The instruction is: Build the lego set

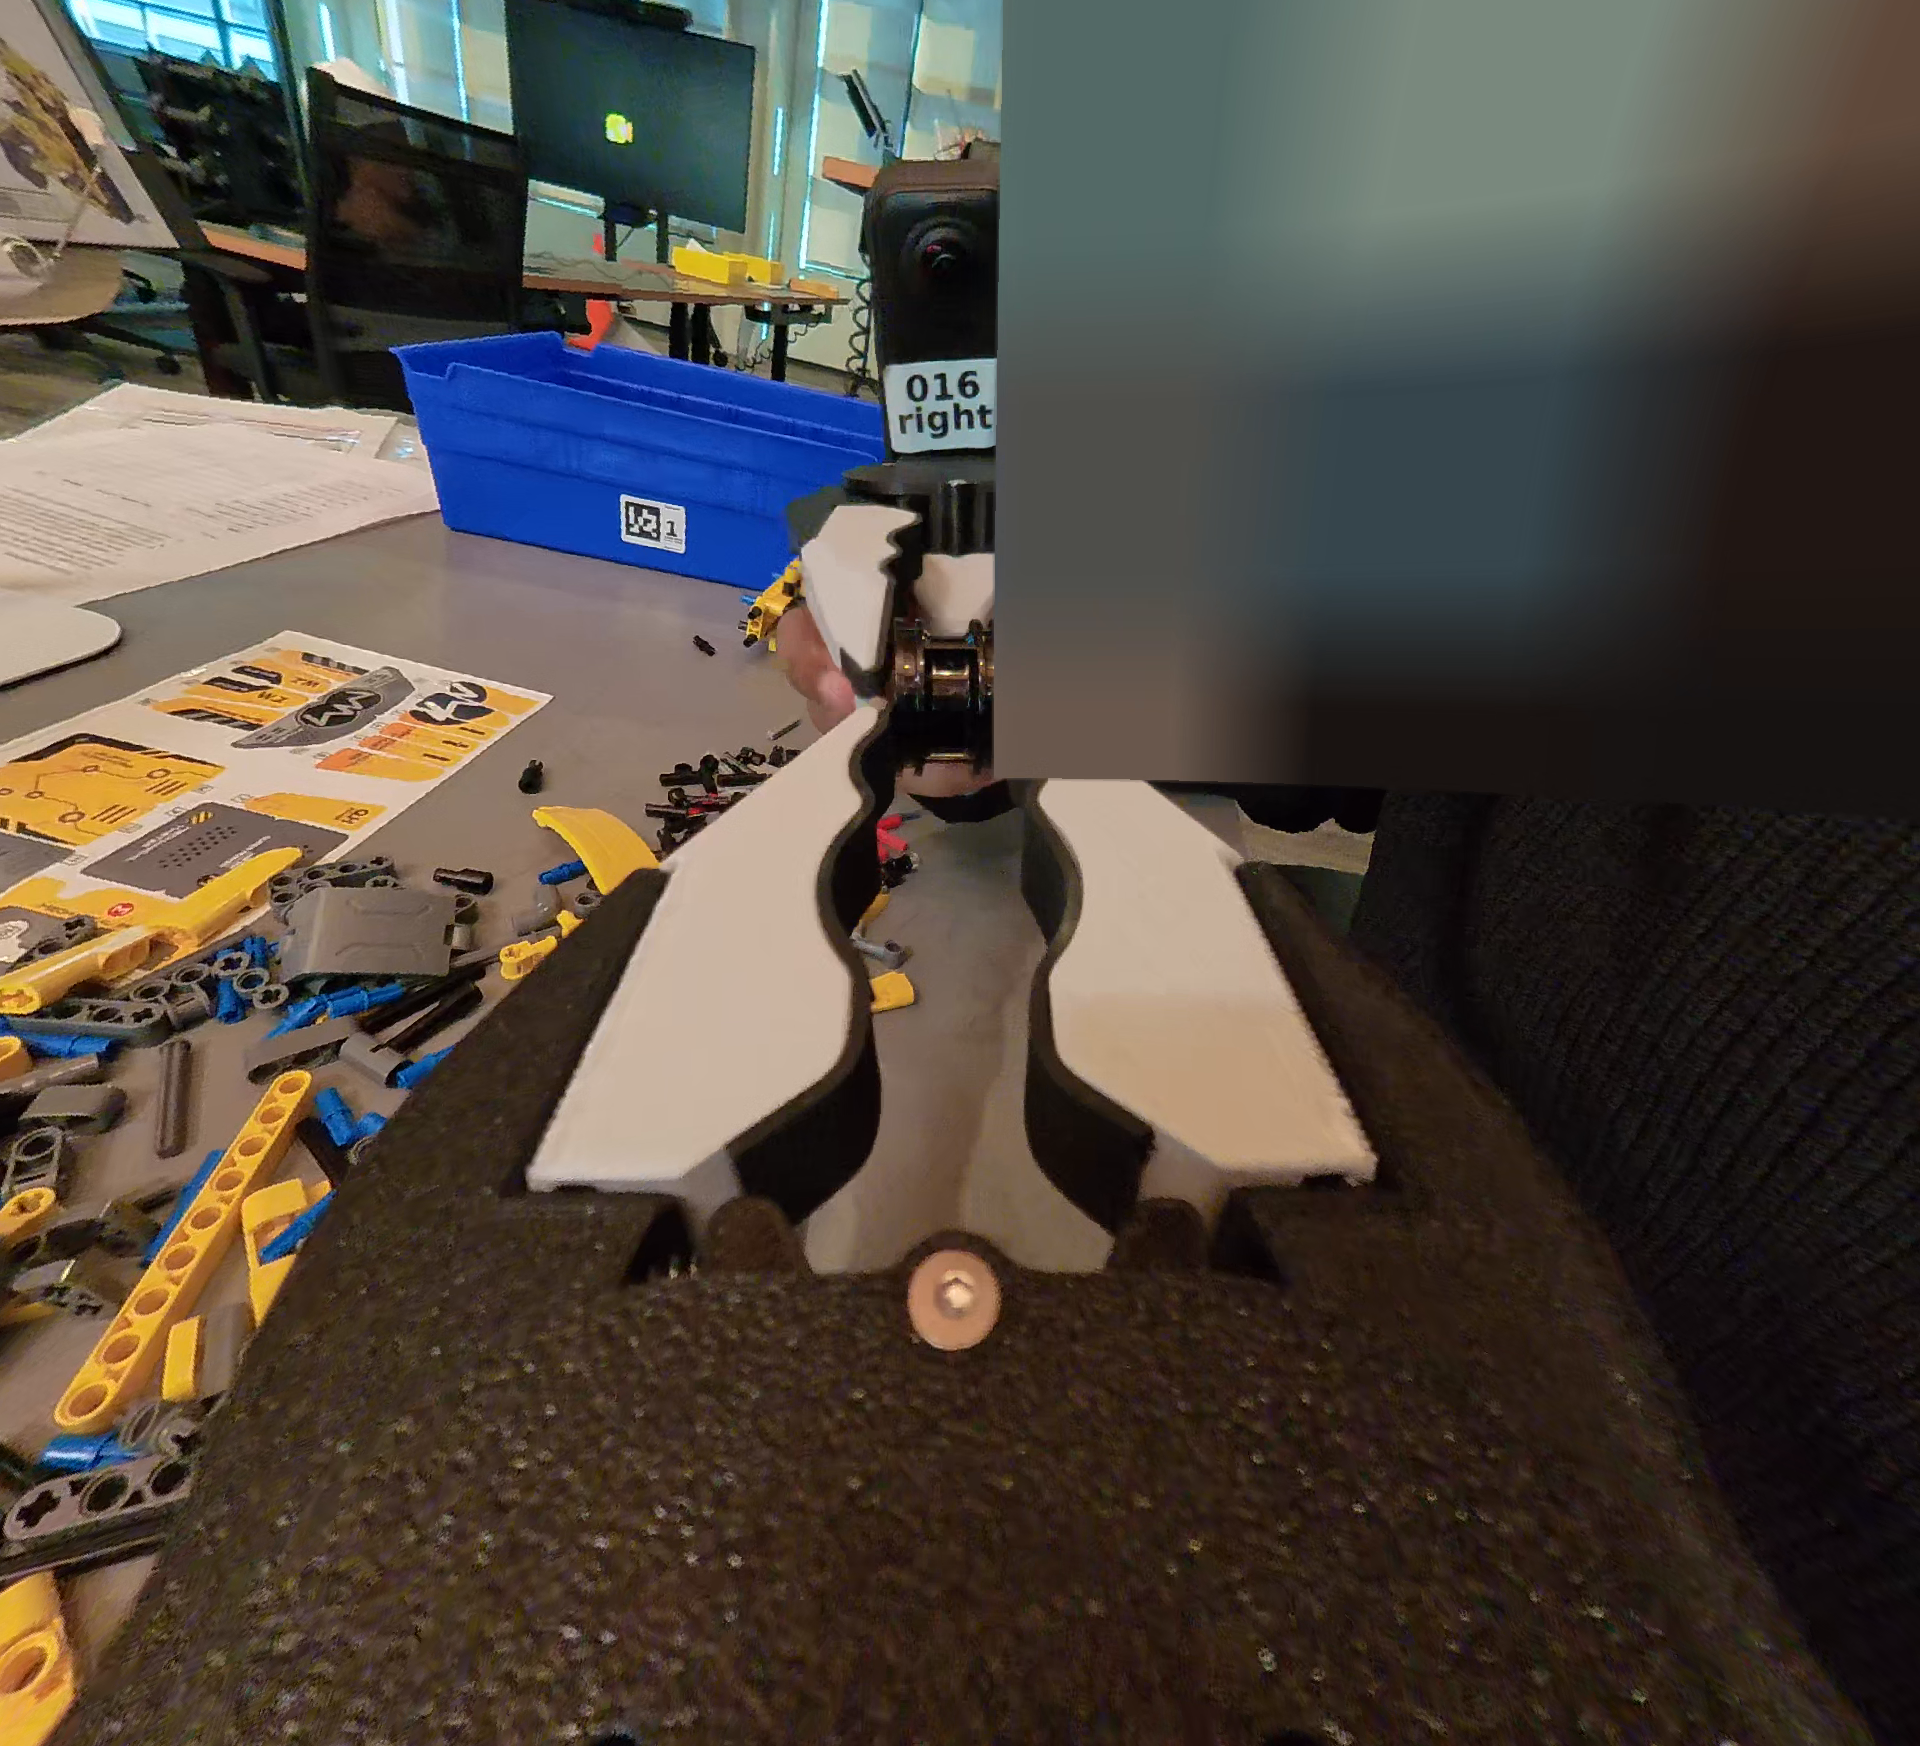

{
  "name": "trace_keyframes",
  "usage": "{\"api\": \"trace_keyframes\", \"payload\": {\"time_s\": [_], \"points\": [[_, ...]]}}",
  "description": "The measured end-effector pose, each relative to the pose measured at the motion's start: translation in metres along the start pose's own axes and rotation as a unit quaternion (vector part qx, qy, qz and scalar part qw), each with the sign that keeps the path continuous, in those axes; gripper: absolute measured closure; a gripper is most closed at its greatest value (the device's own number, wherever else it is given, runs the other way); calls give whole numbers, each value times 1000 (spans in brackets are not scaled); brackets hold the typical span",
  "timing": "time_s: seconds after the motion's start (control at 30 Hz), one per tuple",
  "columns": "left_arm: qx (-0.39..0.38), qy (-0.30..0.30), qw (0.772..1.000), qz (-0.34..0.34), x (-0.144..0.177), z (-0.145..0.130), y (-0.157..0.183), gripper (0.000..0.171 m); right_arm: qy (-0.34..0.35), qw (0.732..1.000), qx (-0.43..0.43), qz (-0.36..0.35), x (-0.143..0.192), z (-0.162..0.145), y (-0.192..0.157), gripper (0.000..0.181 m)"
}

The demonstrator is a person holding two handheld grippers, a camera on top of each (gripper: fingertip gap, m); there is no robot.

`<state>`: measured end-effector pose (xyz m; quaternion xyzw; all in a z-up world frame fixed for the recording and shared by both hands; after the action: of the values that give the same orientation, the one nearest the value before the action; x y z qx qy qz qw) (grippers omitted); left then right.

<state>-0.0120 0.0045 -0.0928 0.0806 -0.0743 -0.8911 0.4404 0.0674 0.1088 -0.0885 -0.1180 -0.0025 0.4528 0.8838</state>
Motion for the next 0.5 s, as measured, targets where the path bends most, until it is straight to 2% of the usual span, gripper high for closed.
{"api": "trace_keyframes", "payload": {"time_s": [0.07, 0.13, 0.23, 0.3, 0.33, 0.5], "points": [[4, -2, 1000, -1, 0, -1, -1, 152, -6, 1000, 13, -1, 1, -1, 0, 142], [2, -2, 1000, 1, 0, 0, 0, 152, -8, 1000, 10, 12, 0, 0, -3, 124], [1, 0, 1000, -1, 0, 0, 0, 152, -11, 1000, 12, 13, -2, -1, -5, 113], [2, 0, 1000, -1, 0, 0, 0, 152, -17, 1000, 22, 3, -2, -2, -4, 117], [2, 0, 1000, 1, 0, 0, 0, 152, -20, 999, 30, 2, -2, -2, -4, 130], [1, -3, 1000, 8, 0, -1, -1, 151, -39, 997, 62, -12, -1, -2, -6, 131]]}}
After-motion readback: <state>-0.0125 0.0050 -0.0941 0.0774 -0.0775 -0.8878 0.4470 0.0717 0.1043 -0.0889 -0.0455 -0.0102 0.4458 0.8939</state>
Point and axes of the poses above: each gripper's, where its closed fingertips meet, x back along the fingers, z out of its top, y = z × x across the jaws, the point moved 7 cm from there along x, back along the fingers, and after that the axes turned 3 degrees about y, right-handed, at the moved point
